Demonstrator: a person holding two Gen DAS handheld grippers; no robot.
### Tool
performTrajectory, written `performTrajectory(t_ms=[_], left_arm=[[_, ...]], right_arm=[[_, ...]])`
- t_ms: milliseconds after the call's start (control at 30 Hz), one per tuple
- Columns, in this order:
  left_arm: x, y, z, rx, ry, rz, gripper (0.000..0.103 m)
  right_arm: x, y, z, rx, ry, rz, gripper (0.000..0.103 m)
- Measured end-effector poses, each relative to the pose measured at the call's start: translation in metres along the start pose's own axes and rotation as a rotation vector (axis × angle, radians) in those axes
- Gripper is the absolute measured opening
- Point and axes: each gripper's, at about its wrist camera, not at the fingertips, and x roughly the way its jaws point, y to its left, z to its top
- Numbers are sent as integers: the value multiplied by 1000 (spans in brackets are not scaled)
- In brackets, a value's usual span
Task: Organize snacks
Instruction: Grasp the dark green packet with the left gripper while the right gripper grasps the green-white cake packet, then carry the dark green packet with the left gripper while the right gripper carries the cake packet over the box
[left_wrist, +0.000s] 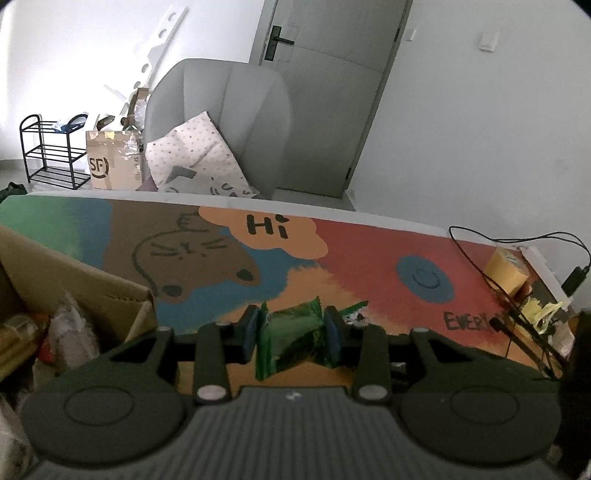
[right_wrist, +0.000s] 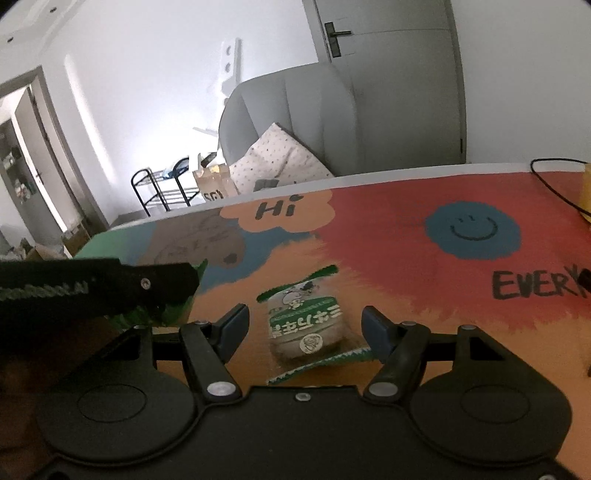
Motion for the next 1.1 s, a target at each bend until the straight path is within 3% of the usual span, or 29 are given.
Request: performTrajectory(t_ms=[167,600,1100], left_arm=[[-3,2,-3,2,12,-10,37],[-33,-8,-24,51,29,-68,37],[-90,3,-24,79,-37,-86,37]], right_arm=[[3,10,-6,-59,30,-73,46],[-56,1,-36,106,-24,-155,45],[-114,30,-42,137,-129,-213,45]])
